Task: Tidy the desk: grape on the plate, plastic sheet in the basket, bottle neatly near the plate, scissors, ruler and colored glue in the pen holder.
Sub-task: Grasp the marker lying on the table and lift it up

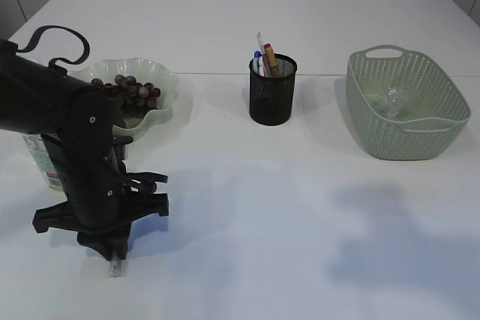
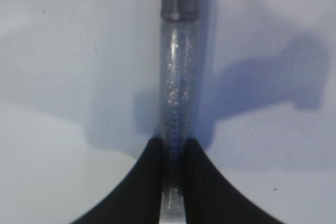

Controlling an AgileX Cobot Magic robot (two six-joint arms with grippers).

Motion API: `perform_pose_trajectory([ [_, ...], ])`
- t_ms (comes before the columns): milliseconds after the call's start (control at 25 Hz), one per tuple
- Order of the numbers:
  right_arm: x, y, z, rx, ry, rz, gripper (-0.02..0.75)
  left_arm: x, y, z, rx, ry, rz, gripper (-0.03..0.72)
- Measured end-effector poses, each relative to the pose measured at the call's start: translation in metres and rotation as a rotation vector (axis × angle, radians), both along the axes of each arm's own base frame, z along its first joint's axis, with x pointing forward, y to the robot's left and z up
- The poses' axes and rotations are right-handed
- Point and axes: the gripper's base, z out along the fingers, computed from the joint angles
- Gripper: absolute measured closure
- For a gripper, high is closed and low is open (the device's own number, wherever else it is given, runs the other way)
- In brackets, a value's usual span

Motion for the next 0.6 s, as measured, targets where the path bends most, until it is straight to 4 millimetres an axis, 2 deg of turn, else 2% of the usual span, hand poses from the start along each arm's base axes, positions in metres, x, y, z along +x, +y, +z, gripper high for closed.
perform_pose_trajectory([
  [600,0.0019,-0.0048,-0.0013,-0.056,-0.018,-0.017,0.395,-0.0049,0.0027,0.0017,0.017,0.056,-0.372,0.626],
])
